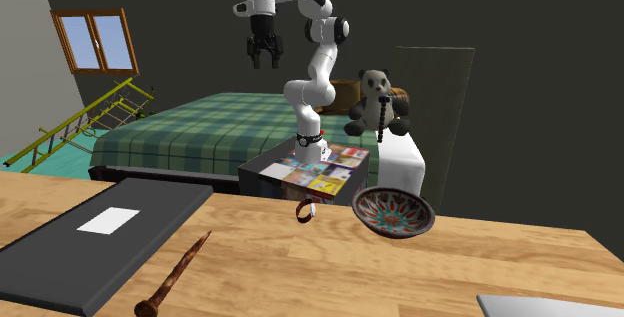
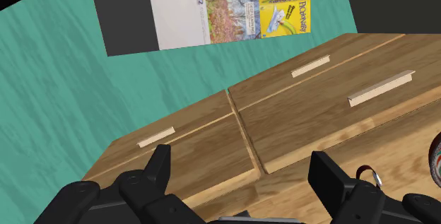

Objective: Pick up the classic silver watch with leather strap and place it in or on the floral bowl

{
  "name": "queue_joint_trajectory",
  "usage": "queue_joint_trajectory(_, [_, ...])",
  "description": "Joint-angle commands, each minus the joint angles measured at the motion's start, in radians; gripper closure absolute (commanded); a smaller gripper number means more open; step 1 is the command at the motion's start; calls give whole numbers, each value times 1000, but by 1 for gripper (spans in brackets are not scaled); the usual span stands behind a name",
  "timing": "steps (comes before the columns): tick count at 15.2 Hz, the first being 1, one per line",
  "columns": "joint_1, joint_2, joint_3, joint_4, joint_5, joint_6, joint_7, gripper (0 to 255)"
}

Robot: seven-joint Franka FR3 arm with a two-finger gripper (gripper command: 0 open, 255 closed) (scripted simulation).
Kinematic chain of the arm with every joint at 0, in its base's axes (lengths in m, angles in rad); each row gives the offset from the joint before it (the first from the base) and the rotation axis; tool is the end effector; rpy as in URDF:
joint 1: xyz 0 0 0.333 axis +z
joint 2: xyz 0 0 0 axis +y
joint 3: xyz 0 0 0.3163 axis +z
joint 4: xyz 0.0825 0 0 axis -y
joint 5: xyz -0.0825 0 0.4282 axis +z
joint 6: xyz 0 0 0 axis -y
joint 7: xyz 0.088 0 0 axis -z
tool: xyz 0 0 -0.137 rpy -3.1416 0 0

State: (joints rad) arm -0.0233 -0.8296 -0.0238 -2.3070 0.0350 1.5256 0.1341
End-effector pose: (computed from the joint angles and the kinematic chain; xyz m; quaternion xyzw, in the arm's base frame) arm 0.3353 -0.0129 0.5970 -0.9957 0.0856 -0.0228 0.0273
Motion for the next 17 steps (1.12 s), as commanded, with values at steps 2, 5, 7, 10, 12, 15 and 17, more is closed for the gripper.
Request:
queue_joint_trajectory(2, [6,20,15,-5,7,26,10,0])
queue_joint_trajectory(5, [25,85,62,-13,25,103,39,0])
queue_joint_trajectory(7, [36,133,92,-13,34,153,58,0])
queue_joint_trajectory(10, [52,213,138,-2,43,226,88,0])
queue_joint_trajectory(12, [61,270,167,11,44,272,108,0])
queue_joint_trajectory(15, [72,361,211,39,40,337,142,0])
queue_joint_trajectory(17, [78,425,240,64,31,377,165,0])
